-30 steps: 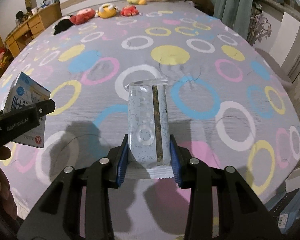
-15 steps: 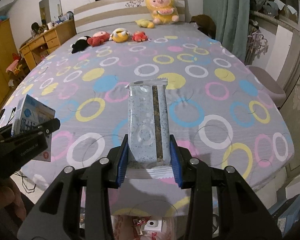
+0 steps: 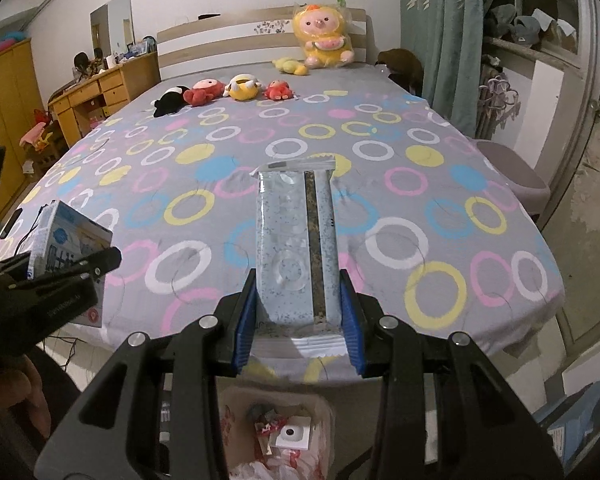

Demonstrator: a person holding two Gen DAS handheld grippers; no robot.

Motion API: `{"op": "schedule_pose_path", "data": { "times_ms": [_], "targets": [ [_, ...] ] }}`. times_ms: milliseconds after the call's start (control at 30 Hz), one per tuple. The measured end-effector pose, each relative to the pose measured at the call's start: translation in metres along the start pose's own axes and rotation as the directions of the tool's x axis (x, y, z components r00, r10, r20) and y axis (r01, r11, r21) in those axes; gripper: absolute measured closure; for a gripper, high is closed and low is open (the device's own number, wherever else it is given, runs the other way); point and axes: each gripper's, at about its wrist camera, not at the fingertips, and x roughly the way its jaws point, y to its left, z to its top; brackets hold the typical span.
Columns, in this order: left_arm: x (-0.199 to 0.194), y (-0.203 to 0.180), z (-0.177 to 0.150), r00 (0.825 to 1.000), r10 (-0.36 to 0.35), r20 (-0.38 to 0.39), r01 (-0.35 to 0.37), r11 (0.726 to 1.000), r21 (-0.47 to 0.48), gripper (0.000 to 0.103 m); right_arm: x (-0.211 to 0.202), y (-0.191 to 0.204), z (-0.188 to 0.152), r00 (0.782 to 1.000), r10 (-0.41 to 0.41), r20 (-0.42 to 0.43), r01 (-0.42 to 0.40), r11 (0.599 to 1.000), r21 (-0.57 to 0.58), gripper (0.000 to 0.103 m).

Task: Collect trash
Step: 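Carry the milk carton and bar wrapper down over the bag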

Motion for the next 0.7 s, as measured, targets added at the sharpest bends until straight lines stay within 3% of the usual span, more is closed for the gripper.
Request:
{"op": "schedule_pose_path", "data": {
  "times_ms": [300,700],
  "targets": [
    [0.008,-0.012,-0.055,0.999,-0.006,-0.048,0.007,1.000,0.020,0.061,-0.015,-0.005,-0.041,0.999,-0.014,-0.031,0.014,1.000,-0.008,0.066],
    [0.015,-0.023,-0.097,0.998,0.004,-0.069,-0.002,1.000,0.026,0.061,-0.012,-0.012,-0.097,0.994,-0.019,-0.106,0.016,1.000,-0.027,0.066]
  ]
}}
